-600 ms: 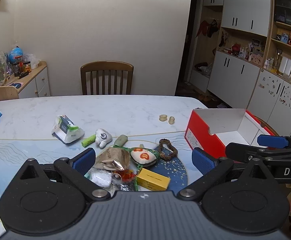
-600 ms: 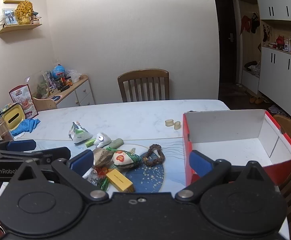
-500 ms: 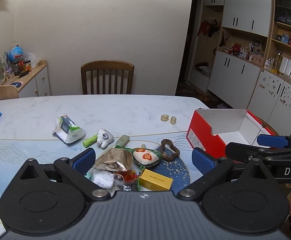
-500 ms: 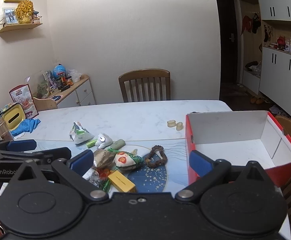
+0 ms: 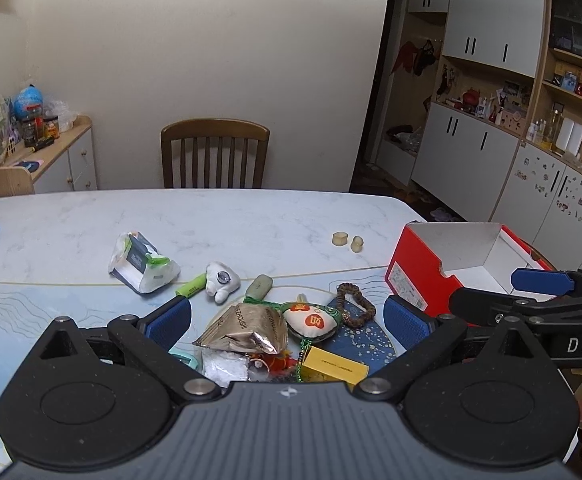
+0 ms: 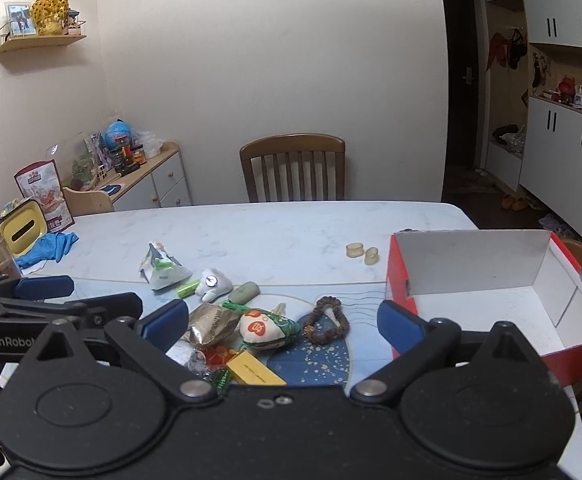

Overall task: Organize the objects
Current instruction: 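Move both grippers toward the cluttered items on the table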

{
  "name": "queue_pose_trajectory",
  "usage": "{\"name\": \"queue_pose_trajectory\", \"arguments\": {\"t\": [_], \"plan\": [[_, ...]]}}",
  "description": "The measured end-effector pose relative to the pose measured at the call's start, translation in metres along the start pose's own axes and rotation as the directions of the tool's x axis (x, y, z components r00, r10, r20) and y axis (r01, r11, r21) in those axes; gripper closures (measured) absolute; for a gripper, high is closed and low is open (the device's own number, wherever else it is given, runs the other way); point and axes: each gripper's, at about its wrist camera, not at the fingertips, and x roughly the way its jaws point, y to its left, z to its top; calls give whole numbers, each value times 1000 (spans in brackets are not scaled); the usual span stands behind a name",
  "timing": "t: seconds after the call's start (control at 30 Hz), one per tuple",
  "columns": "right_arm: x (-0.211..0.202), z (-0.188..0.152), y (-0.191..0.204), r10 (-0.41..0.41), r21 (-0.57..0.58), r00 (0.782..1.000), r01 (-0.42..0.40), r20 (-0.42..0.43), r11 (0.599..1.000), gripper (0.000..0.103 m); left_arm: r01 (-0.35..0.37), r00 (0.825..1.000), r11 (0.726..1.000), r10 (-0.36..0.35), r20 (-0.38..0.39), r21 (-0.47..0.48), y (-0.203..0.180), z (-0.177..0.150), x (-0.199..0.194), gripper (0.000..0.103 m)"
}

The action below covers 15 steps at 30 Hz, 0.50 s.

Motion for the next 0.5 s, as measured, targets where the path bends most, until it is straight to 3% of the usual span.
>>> {"name": "queue_pose_trajectory", "arguments": {"t": [0.5], "plan": [[22, -2, 23, 2, -14, 999, -2, -38, 1000, 6, -2, 999, 1000, 2, -37, 4, 39, -3, 25, 0]]}}
